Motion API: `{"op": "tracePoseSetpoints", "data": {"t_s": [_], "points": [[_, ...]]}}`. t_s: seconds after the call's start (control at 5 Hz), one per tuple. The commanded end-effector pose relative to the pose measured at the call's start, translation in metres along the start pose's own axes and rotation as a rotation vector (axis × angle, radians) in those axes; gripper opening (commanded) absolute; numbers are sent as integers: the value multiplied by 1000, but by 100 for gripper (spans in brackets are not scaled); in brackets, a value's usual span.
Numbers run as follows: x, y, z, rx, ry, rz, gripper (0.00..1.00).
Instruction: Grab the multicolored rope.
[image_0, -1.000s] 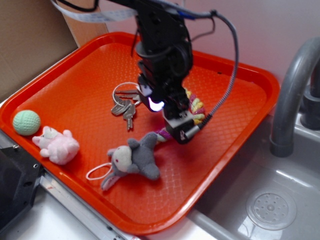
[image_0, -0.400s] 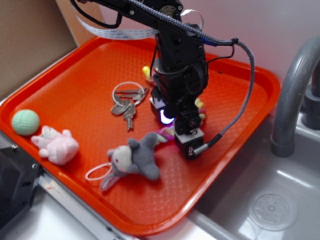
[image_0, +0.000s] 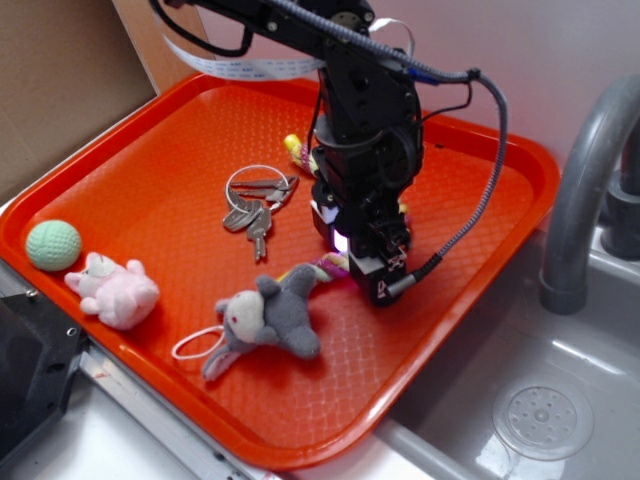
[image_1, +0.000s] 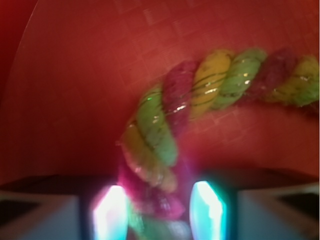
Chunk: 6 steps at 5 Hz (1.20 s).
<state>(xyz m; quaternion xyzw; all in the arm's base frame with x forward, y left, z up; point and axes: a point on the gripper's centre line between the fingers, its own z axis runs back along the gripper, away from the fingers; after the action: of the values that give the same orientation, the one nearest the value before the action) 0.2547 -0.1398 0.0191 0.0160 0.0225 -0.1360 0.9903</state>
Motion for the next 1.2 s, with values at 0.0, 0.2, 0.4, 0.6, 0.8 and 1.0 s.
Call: {"op": "tracePoseSetpoints", "data": {"t_s": [0.0, 0.2, 0.4, 0.6, 0.8, 1.0], "points": [[-6, -3, 7, 18, 0, -13, 0], [-7, 11, 38, 36, 3, 36, 0], [-14, 53, 86, -9, -12, 187, 0], [-23, 78, 121, -45, -59, 265, 0], [-38, 94, 158, -71, -114, 315, 0], [-52, 105, 185, -111, -196, 362, 0]]}}
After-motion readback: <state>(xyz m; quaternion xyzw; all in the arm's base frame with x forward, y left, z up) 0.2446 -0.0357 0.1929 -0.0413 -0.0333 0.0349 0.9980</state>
